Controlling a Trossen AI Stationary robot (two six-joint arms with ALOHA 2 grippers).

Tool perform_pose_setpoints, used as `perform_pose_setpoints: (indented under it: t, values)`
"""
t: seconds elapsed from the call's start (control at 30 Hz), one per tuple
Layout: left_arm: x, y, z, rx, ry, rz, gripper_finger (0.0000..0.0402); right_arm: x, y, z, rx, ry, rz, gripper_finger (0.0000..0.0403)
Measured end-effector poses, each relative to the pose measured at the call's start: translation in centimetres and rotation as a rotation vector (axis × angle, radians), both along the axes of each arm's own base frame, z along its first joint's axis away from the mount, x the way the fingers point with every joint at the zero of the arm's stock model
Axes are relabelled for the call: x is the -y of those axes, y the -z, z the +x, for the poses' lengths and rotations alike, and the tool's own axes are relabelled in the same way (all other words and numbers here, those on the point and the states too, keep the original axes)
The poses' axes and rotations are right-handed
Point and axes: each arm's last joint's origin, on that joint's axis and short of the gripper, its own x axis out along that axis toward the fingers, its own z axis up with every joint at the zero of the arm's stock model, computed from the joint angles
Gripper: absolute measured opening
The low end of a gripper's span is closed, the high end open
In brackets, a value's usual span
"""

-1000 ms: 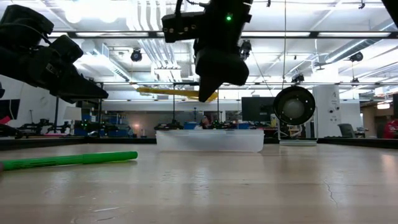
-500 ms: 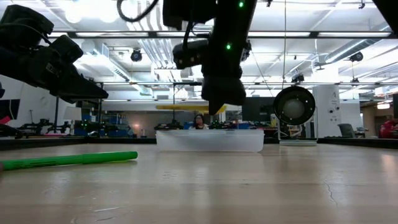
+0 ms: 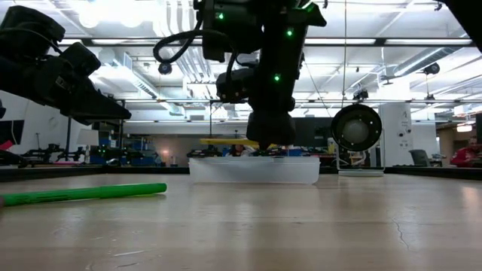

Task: Pick & place school supplies into a supply box
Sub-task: Put the yellow pen into the supply box, then put the green pen into the supply box

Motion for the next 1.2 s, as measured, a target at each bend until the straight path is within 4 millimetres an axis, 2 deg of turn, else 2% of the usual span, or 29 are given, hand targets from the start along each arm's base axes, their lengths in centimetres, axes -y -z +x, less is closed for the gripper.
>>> perform_pose_setpoints:
  t: [0.47, 0.93, 1.2]
  values:
    - [0.0, -0.01, 0.0, 0.0, 0.0, 0.0, 0.0069, 0.69, 0.17, -0.05, 0.012, 0.034, -0.016, 0.0036]
    - [0.0, -0.01, 0.0, 0.0, 0.0, 0.0, 0.0069, 0.97, 0.92, -0.52, 0.005, 0.066, -0.014, 0.0082]
    - [0.0, -0.01, 0.0, 0.0, 0.0, 0.0, 0.0069, 0.89, 0.53, -0.26, 0.021, 0.065, -0.011, 0.0089]
